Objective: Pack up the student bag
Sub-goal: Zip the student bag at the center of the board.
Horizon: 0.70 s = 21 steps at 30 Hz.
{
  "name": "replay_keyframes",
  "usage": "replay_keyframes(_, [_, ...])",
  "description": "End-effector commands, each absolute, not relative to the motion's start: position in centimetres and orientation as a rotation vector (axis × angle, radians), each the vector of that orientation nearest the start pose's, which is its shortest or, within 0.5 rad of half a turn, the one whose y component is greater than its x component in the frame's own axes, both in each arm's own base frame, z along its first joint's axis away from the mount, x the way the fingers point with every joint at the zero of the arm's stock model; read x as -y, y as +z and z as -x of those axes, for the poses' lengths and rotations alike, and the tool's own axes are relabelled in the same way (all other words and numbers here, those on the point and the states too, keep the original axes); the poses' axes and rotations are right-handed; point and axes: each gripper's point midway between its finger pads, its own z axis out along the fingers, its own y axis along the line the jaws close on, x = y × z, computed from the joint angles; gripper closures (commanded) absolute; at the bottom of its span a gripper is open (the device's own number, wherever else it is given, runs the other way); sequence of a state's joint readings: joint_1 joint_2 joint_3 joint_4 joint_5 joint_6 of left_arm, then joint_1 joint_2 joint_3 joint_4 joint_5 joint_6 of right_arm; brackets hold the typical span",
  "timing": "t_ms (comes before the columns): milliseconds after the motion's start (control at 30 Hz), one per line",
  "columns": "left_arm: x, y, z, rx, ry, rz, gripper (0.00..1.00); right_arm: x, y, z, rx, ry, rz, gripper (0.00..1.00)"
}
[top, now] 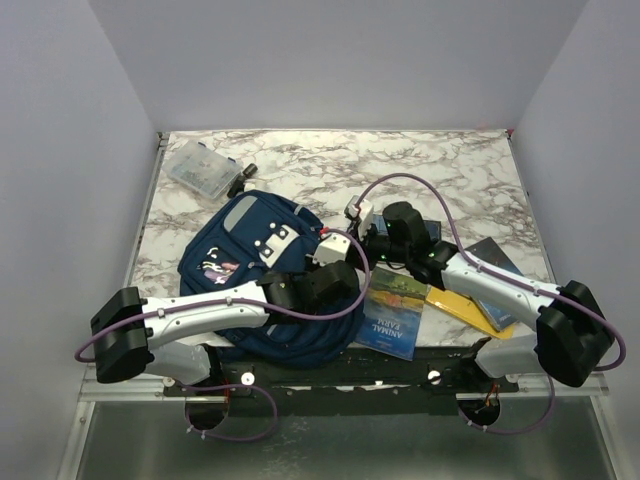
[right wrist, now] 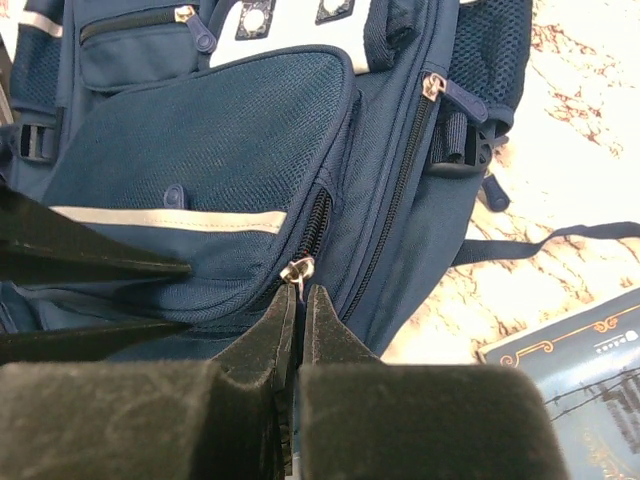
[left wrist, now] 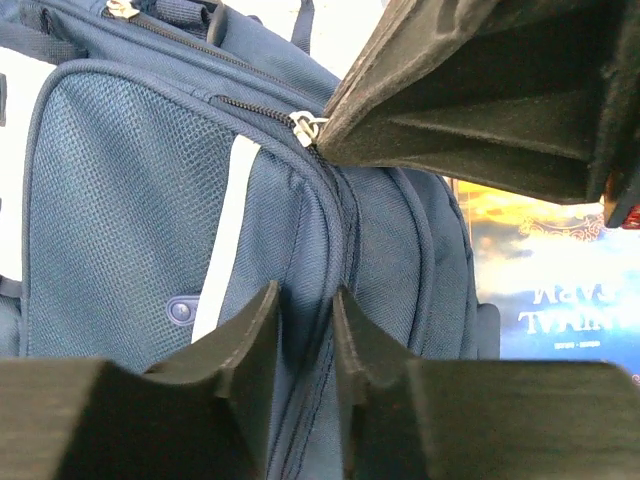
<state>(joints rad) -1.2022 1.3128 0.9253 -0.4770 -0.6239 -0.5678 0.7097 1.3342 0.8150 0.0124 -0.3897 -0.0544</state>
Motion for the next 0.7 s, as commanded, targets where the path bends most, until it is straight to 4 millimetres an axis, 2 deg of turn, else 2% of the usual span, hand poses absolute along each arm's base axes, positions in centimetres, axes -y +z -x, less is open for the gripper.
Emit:
replay_keyframes(0, [22.5,10.9,-19.3,-2.262,0.017,-0.426,0.79,-31.3,19.9,-25.9,-1.804,0.9,0.821,0.98])
replay_keyframes(33, [22.3,11.0,-19.4,-2.261,0.018,-0.432,0.91,-31.2,20.1,-25.8,-1.813,0.917,0.789,0.93])
replay_keyframes(67, [21.9,11.2,-19.5,-2.251,0.032,-0.44,0.98,-31.0,20.2,-25.8,-1.824,0.92,0.754,0.87])
replay_keyframes(167, [21.0,12.5,-19.7,-2.213,0.048,-0.468,1.0,-29.6,20.1,-26.2,-1.884,0.871,0.631,0.62])
replay_keyframes(333, [19.4,16.5,-20.3,-2.104,-0.039,-0.456,1.0,-26.3,19.6,-26.8,-1.964,0.749,0.414,0.39])
replay_keyframes(433, [19.1,19.4,-20.1,-2.009,-0.169,-0.468,1.0,-25.7,19.0,-26.1,-1.986,0.771,0.355,0.35])
replay_keyframes(567, [18.0,23.5,-20.4,-1.904,-0.291,-0.422,1.0,-26.6,16.8,-24.1,-2.032,0.909,0.346,0.35])
replay_keyframes(667, [17.4,25.9,-20.4,-1.863,-0.353,-0.402,1.0,-28.0,16.9,-22.2,-1.985,1.07,0.397,0.33])
